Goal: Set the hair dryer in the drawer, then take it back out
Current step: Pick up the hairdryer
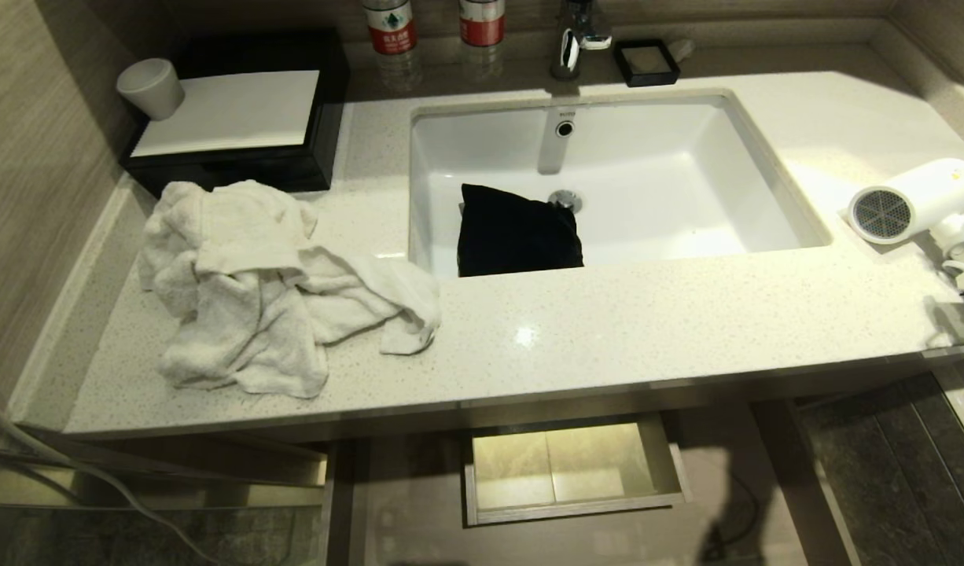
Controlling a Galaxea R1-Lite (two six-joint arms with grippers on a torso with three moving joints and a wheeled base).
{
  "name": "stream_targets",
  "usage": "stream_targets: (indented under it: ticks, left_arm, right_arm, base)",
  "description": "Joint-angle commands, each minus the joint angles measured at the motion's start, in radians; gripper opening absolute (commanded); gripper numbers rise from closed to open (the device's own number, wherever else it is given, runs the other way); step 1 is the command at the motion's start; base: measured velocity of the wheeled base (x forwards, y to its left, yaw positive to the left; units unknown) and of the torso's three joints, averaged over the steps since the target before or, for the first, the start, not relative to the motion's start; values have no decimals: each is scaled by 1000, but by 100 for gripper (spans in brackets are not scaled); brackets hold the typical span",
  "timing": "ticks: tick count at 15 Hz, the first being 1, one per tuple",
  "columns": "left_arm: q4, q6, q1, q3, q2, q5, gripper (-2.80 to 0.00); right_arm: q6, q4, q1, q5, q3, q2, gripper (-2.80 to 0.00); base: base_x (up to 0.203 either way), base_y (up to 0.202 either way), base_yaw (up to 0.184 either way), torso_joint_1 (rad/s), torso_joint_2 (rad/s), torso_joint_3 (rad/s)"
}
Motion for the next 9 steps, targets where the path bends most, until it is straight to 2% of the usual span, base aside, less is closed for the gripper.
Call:
stream_targets:
  ticks: [1,5,7,9]
  left_arm:
    - [0,0,0,2,0,0,-280]
    - [0,-2,0,2,0,0,-280]
    - [0,0,0,2,0,0,-280]
    - [0,0,0,2,0,0,-280]
  right_arm:
    - [-2,4,-2,22,-2,27,0]
    - [-2,-1,-2,59,-6,56,0]
    - [-2,-11,-2,127,-14,69,0]
    - [-2,-11,-2,148,-13,77,0]
  base:
    - [0,0,0,0,0,0]
    - [0,0,0,0,0,0]
    - [0,0,0,0,0,0]
    - [0,0,0,0,0,0]
